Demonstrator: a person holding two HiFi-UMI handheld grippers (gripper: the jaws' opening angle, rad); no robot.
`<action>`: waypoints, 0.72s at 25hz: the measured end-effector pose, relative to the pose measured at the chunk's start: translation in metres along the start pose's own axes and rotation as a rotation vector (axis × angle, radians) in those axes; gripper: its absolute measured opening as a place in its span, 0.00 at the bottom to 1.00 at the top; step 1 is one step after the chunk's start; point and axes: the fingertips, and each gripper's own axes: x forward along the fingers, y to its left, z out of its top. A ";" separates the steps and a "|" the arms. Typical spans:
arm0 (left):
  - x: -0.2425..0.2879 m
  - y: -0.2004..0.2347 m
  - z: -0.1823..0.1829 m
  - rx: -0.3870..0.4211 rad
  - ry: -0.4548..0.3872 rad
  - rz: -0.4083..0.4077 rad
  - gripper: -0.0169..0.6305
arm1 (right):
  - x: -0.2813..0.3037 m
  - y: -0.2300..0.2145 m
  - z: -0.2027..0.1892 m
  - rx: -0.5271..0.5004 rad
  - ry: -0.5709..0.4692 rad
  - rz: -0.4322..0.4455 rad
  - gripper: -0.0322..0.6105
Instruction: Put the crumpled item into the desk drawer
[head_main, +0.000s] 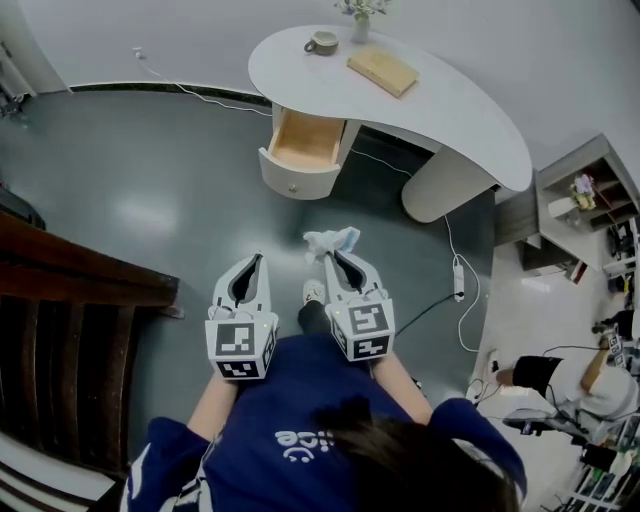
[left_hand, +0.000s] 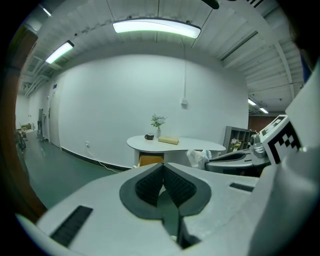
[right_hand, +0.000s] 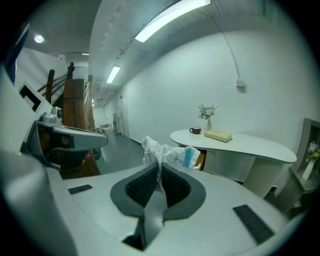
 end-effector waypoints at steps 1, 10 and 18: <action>0.008 0.001 0.003 0.000 0.002 0.010 0.03 | 0.008 -0.006 0.004 -0.001 0.001 0.011 0.10; 0.079 0.008 0.020 -0.024 0.035 0.076 0.03 | 0.068 -0.055 0.027 -0.019 0.018 0.101 0.10; 0.145 -0.010 0.032 -0.033 0.045 0.082 0.03 | 0.103 -0.103 0.036 -0.039 0.027 0.162 0.10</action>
